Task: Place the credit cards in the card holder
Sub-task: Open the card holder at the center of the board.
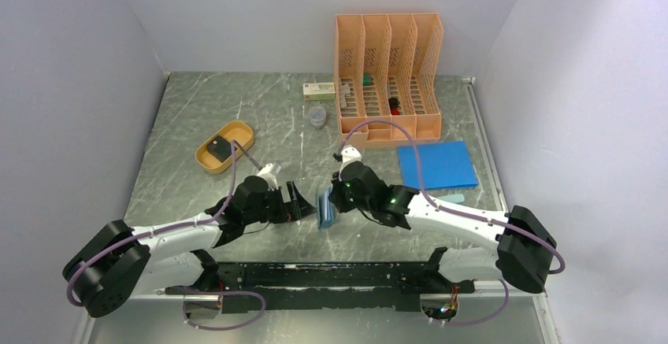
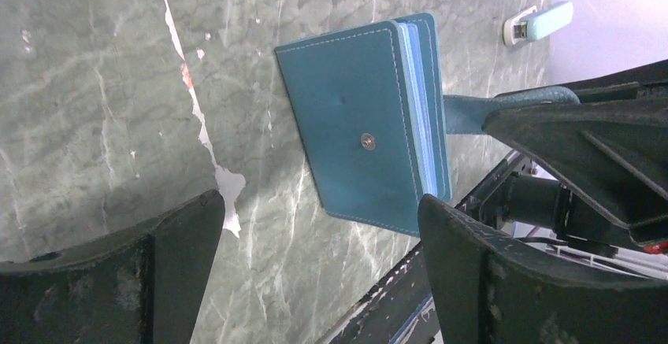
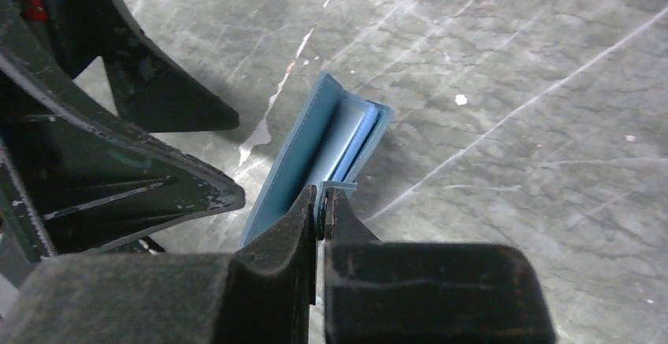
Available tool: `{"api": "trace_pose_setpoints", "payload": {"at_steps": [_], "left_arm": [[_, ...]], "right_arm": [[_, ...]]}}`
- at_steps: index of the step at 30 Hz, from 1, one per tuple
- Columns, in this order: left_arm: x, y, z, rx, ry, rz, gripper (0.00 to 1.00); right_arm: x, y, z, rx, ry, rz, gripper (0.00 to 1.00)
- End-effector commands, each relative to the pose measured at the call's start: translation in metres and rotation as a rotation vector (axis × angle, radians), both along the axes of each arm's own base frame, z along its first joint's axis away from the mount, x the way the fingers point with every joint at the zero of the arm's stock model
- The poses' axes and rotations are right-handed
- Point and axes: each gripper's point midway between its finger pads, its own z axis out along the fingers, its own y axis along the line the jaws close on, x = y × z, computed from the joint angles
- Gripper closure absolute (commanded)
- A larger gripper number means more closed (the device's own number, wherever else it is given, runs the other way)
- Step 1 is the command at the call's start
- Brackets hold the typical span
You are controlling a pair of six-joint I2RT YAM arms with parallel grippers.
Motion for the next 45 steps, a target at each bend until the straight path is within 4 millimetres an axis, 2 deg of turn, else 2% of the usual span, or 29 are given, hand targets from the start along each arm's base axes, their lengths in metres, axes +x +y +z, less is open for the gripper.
{"api": "trace_pose_setpoints", "payload": {"at_steps": [1, 8, 15, 20, 25, 30, 33, 39, 45], "left_arm": [[-0.006, -0.007, 0.009, -0.077, 0.001, -0.025, 0.03], [-0.005, -0.006, 0.012, -0.086, -0.015, -0.019, 0.04], [-0.002, 0.005, 0.020, -0.079, -0.049, 0.035, 0.03], [-0.001, 0.006, 0.011, -0.036, -0.041, 0.027, 0.05], [0.001, 0.006, -0.002, 0.006, -0.022, 0.024, 0.07], [0.005, 0.010, -0.017, 0.087, -0.008, 0.026, 0.13], [0.007, 0.017, -0.028, 0.143, 0.003, 0.039, 0.19], [0.010, 0.032, -0.044, 0.247, 0.007, 0.067, 0.28], [0.021, 0.031, -0.046, 0.301, -0.015, 0.064, 0.42]], "right_arm": [[-0.008, 0.017, 0.003, 0.065, 0.025, 0.020, 1.00], [-0.018, 0.025, 0.000, 0.100, 0.055, 0.032, 1.00], [-0.018, 0.030, 0.016, 0.142, 0.039, 0.039, 1.00], [-0.020, 0.033, 0.015, 0.149, 0.047, 0.046, 1.00], [-0.024, 0.040, 0.022, 0.200, 0.055, 0.071, 1.00], [-0.026, 0.045, 0.027, 0.235, 0.065, 0.079, 1.00], [-0.023, 0.040, 0.022, 0.215, 0.066, 0.048, 1.00], [-0.019, 0.014, 0.003, 0.179, 0.082, -0.087, 1.00], [-0.028, 0.002, 0.005, 0.276, 0.096, -0.169, 1.00]]}}
